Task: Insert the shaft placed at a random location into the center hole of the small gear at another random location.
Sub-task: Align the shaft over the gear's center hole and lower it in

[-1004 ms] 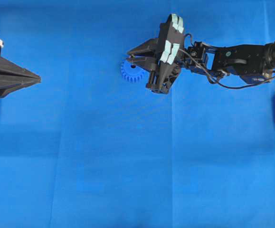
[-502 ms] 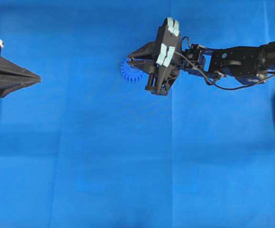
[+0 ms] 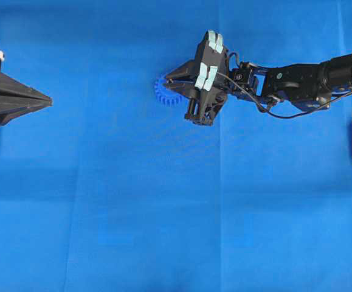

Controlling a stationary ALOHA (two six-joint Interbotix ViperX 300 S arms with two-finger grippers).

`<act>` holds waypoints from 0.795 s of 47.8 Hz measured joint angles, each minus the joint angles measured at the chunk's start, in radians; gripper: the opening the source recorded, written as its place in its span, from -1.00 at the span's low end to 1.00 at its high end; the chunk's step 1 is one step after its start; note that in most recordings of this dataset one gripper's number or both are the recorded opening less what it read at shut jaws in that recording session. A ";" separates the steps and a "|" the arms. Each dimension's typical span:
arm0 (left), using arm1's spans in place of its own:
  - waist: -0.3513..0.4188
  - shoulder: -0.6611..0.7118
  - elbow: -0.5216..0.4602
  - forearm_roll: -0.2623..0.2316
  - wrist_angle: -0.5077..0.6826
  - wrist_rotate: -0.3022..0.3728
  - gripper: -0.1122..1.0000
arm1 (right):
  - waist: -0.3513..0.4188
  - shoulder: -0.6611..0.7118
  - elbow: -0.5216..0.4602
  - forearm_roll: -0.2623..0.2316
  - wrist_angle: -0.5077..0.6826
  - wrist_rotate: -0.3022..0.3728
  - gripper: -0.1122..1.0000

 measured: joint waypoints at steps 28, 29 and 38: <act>0.002 -0.002 0.000 0.000 0.005 -0.006 -0.80 | -0.002 0.009 0.000 0.002 -0.003 0.000 -0.74; 0.000 0.000 0.000 0.000 0.005 -0.006 -0.80 | -0.002 0.009 0.000 0.002 -0.003 0.000 -0.74; 0.000 -0.002 0.000 0.000 0.005 -0.006 -0.80 | 0.000 0.011 -0.002 0.002 -0.003 0.000 -0.59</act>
